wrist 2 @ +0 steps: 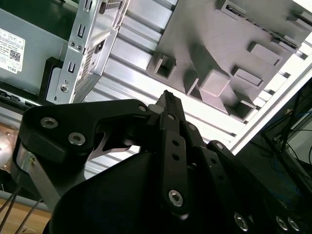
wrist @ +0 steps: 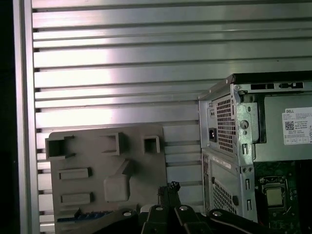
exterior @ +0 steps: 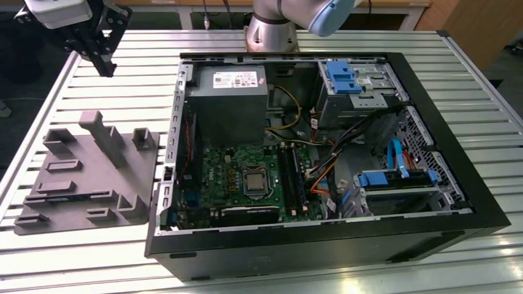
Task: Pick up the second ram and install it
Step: 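Reach for the second ram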
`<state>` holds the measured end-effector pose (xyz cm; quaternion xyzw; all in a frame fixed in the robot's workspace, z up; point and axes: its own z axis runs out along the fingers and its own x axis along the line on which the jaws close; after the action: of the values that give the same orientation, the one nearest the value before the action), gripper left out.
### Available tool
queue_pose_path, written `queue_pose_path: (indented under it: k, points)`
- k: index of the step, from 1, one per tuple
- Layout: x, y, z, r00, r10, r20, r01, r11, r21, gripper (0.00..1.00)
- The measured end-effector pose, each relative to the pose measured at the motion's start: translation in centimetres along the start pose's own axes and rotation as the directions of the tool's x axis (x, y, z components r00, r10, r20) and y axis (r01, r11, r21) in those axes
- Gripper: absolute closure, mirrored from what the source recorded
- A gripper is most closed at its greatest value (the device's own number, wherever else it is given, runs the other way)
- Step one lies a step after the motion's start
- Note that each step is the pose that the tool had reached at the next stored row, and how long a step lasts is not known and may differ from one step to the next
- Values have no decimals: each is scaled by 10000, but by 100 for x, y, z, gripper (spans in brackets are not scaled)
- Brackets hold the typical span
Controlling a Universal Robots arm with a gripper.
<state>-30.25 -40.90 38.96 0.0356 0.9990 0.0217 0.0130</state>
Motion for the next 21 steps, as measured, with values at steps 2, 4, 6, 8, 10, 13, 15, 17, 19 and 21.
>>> queue_pose_path:
  k: [2, 4, 6, 8, 10, 13, 15, 17, 19, 21]
  points:
    - [11, -2, 0, 10000, 0, 1, 0, 10000, 0, 89]
    - [22, -4, 0, 10000, -1, 0, 1, 10000, 1, 89]
    - [32, -5, 0, 10000, -2, 0, 2, 10000, 0, 89]
    - [44, -7, 0, 10000, -2, 0, 2, 10000, 0, 89]
    - [56, -9, 0, 10000, -2, 0, 2, 10000, 0, 89]
    - [70, -12, 0, 10000, -3, 0, 3, 10000, 0, 89]
    - [80, -14, 0, 10000, -3, 0, 3, 10000, 0, 89]
    - [90, -16, 0, 10000, -3, 0, 3, 10000, 0, 89]
    - [100, -18, 1, 10000, -4, 0, 4, 10000, 0, 89]
    - [109, -19, 1, 10000, -5, 0, 5, 10000, 0, 89]
